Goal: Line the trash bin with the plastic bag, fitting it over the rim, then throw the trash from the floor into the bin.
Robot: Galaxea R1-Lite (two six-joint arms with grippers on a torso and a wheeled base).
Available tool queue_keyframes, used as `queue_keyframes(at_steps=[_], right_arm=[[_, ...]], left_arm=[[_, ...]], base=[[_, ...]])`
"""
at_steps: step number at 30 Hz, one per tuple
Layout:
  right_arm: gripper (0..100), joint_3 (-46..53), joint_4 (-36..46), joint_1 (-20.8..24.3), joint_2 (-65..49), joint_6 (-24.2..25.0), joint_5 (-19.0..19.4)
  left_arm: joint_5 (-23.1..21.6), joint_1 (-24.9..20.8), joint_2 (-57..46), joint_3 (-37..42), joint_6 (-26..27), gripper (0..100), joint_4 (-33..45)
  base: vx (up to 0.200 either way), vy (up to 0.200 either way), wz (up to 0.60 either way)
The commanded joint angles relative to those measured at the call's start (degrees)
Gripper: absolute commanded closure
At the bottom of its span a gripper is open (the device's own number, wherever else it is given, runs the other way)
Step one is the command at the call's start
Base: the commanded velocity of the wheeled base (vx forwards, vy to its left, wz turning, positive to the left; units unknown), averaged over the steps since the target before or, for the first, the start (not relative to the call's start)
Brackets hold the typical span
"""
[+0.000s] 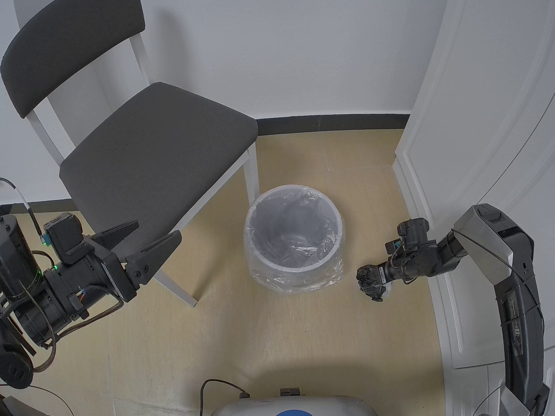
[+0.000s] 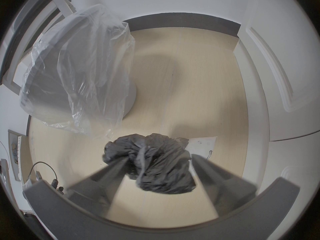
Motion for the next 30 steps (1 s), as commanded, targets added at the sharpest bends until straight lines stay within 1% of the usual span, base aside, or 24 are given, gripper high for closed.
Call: queue_keyframes(at_steps=[1, 7, 12, 15, 16, 17, 20, 21, 24, 26, 27, 28, 29, 30], right_arm=[[100, -0.1, -0.2, 0.1, 0.1, 0.1, 0.0], [100, 1.7, -0.7, -0.1, -1.3, -0.2, 0.0], [100, 8.5, -0.6, -0.1, -13.6, -0.5, -0.3], [100, 12.4, 0.0, 0.1, -23.0, -2.0, -0.5], [100, 12.6, 0.0, 0.1, -23.5, -2.2, -0.5], [100, 15.3, 0.2, 0.1, -28.8, -5.8, -0.7], [100, 19.5, 2.1, 0.5, -38.4, -14.0, -1.1], [100, 19.7, 2.6, 0.7, -39.4, -14.8, -1.2], [100, 19.5, 10.8, 2.7, -49.5, -25.5, -2.4], [100, 17.3, 14.3, 3.8, -52.6, -32.5, -3.7], [100, 17.2, 14.5, 3.9, -52.8, -33.1, -3.8], [100, 14.6, 16.1, 5.6, -54.2, -40.6, -4.8], [100, 13.6, 16.0, 6.3, -54.2, -44.4, -5.0], [100, 12.2, 15.7, 6.8, -54.0, -49.9, -4.6]], left_arm=[[0.0, 0.0, 0.3, 0.0, 0.0, 0, 0.0], [0.0, 0.0, 0.2, -0.1, 0.0, 0, 0.0], [0.0, 0.0, -0.6, -0.2, 0.0, 0, -0.1], [0.0, 0.0, -1.4, -0.1, 0.0, 0, -0.5], [-0.1, 0.0, -1.5, -0.1, 0.0, 0, -0.5], [0.0, -0.3, -2.0, 0.0, 0.1, 0, -0.9], [-0.1, -1.2, -2.8, 0.1, 0.4, 0, -1.6], [0.0, -1.2, -2.8, 0.1, 0.5, 0, -1.6], [0.0, -1.2, -3.6, 0.0, 0.7, 0, -1.7], [-0.1, -1.2, -4.0, 0.0, 0.7, 0, -1.7], [-0.1, -1.1, -4.0, 0.0, 0.7, 0, -1.7], [-0.1, -0.8, -3.9, -0.1, 0.2, 0, -1.6], [-0.1, -0.6, -3.5, -0.2, 0.1, 0, -1.6], [-0.1, -0.2, -3.1, -0.5, 0.0, 0, -1.6]], base=[[0.000, 0.000, 0.00], [0.000, 0.000, 0.00], [0.000, 0.000, 0.00], [0.000, 0.000, 0.00], [0.000, 0.000, 0.00], [0.000, 0.000, 0.00], [0.000, 0.000, 0.00], [0.000, 0.000, 0.00], [0.000, 0.000, 0.00], [0.000, 0.000, 0.00], [0.000, 0.000, 0.00], [0.000, 0.000, 0.00], [0.000, 0.000, 0.00], [0.000, 0.000, 0.00]])
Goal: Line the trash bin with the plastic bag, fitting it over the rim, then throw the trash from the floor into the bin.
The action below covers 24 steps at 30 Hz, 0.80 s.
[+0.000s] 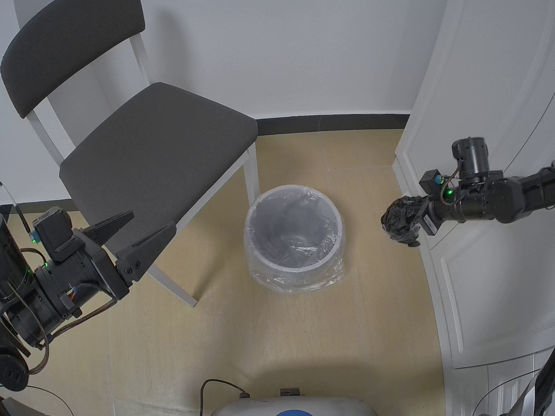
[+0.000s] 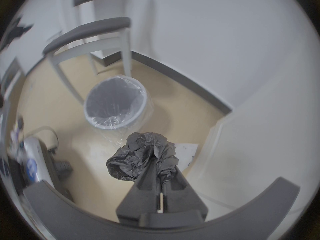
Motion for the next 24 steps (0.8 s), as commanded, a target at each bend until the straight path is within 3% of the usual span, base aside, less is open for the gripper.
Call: queue_keyframes(at_steps=[1, 2, 5, 6, 7, 8, 9, 11, 14, 17, 24], right_arm=[[100, -4.0, 6.4, 5.0, -14.4, -20.8, -2.0], [100, -6.2, 5.7, 5.8, -14.1, -33.0, -1.6], [100, -11.7, 5.8, 8.4, -11.7, -53.4, -1.0], [100, -11.7, 5.8, 8.4, -11.7, -53.4, -1.0], [100, -15.6, 6.3, 10.4, -9.5, -63.3, -1.0], [100, -15.6, 6.3, 10.4, -9.5, -63.3, -1.0], [100, -17.9, 6.3, 12.7, -7.1, -69.8, -1.2], [100, -19.0, 6.1, 14.0, -5.5, -74.4, -1.3], [100, -23.1, 6.2, 16.1, -1.5, -87.0, -1.1], [100, -26.5, 6.6, 17.7, 2.3, -94.6, -1.0], [100, -31.0, 6.9, 21.5, 9.0, -96.2, -1.2]], left_arm=[[-0.1, 0.7, -0.7, -0.5, -0.4, 0, -0.3], [-0.1, 1.7, 0.2, -0.7, -0.6, 0, -0.3], [-0.1, 2.4, 1.5, -0.6, -0.6, 0, -0.7], [-0.1, 2.4, 1.5, -0.6, -0.6, 0, -0.7], [0.0, 2.5, 1.7, -0.5, -0.7, 0, -1.1], [0.0, 2.5, 1.7, -0.5, -0.7, 0, -1.1], [-0.1, 2.5, 1.6, -0.5, -1.5, 0, -1.7], [-0.2, 2.5, 1.6, -0.5, -2.7, 0, -2.6], [-0.5, 2.5, 1.6, -0.3, -4.6, 0, -5.5], [-0.6, 2.5, 1.6, -0.1, -4.8, 0, -6.5], [-0.6, 2.5, 1.8, -0.1, -5.2, 0, -6.6]], base=[[0.000, 0.000, 0.00], [0.000, 0.000, 0.00], [0.000, 0.000, 0.00], [0.000, 0.000, 0.00], [0.000, 0.000, 0.00], [0.000, 0.000, 0.00], [0.000, 0.000, 0.00], [0.000, 0.000, 0.00], [0.000, 0.000, 0.00], [0.000, 0.000, 0.00], [0.000, 0.000, 0.00]])
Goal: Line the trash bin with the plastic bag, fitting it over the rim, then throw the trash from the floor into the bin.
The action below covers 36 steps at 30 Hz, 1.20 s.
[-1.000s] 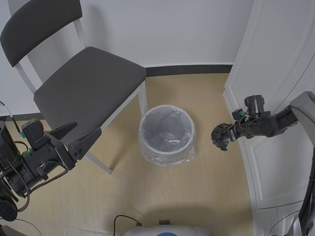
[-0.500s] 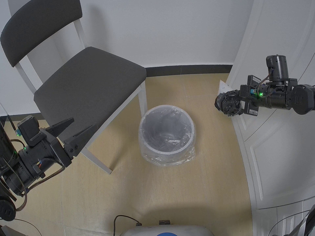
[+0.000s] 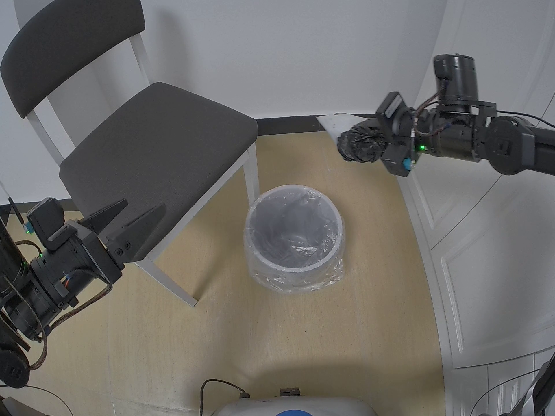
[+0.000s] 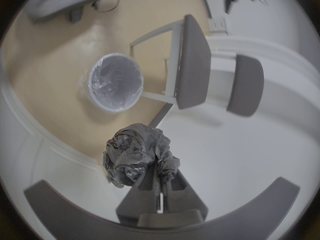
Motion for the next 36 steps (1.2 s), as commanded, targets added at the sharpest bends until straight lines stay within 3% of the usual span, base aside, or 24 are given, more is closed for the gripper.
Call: queue_keyframes(at_steps=[1, 11, 25, 31, 36], right_arm=[[100, -9.4, 0.9, 7.7, 12.4, -6.3, -0.2], [100, -8.6, 1.1, 10.1, 16.9, -5.7, -0.4], [100, -3.6, 0.9, 7.4, 20.5, -5.7, -0.1], [100, -3.5, 1.1, 4.9, 22.9, -5.8, 0.1], [100, -4.0, 1.1, 4.1, 24.9, -5.8, 0.1]], left_arm=[[-0.2, 0.4, 0.8, 0.1, -1.5, 0, -1.8], [-0.2, 0.4, 0.6, 0.0, -1.4, 0, -1.8], [-0.2, 0.6, 0.8, 0.1, -1.3, 0, -1.8], [-0.6, 4.5, 0.8, -0.8, -1.4, 0, -1.8], [-3.8, 7.1, 0.9, -0.9, -1.4, 0, -1.8]], base=[[0.000, 0.000, 0.00], [0.000, 0.000, 0.00], [0.000, 0.000, 0.00], [0.000, 0.000, 0.00], [0.000, 0.000, 0.00]])
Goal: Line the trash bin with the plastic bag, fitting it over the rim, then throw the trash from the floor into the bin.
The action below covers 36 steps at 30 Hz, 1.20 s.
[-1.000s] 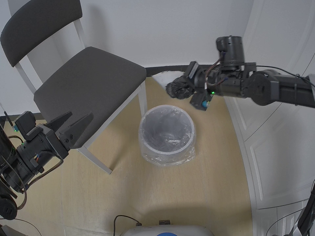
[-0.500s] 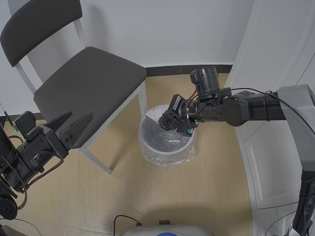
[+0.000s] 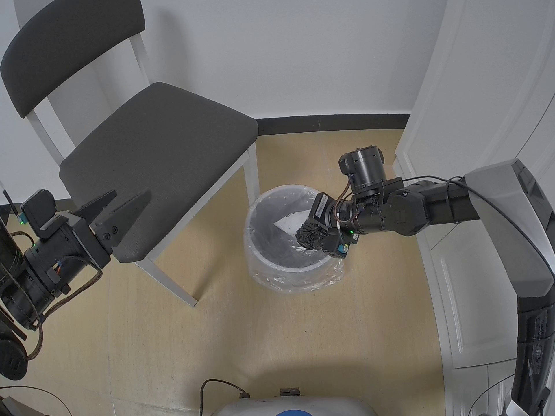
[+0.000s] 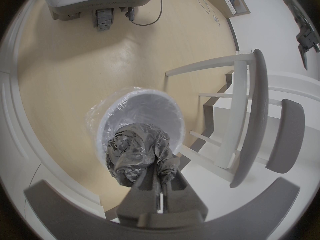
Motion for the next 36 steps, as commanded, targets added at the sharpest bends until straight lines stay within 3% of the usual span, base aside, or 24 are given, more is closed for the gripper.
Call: queue_keyframes(at_steps=[1, 7, 15, 34, 35, 36], right_arm=[[100, -0.9, -0.1, -0.8, 3.4, 0.0, 0.1], [100, -8.0, 0.3, -0.8, 8.8, 0.2, 1.4], [100, -18.6, 7.8, -0.8, 14.2, -0.2, 2.4], [100, -18.6, 4.9, -0.1, 16.8, 0.2, 2.7], [0, -18.6, 4.8, -0.1, 16.8, 0.2, 2.7], [0, -18.6, 4.6, -0.1, 16.8, 0.2, 2.7]], left_arm=[[-1.2, 2.2, 0.1, -0.2, -0.1, 0, 0.0], [-1.2, 2.2, 1.6, -0.2, 0.0, 0, 0.0], [-1.2, 2.3, 3.5, -0.2, 0.0, 0, -0.1], [-1.2, 2.8, 6.7, 0.7, 0.2, 0, -5.2], [-1.2, 2.8, 6.7, 0.7, 0.3, 0, -5.2], [-1.2, 2.8, 6.7, 0.7, 0.3, 0, -5.3]], base=[[0.000, 0.000, 0.00], [0.000, 0.000, 0.00], [0.000, 0.000, 0.00], [0.000, 0.000, 0.00], [0.000, 0.000, 0.00], [0.000, 0.000, 0.00]])
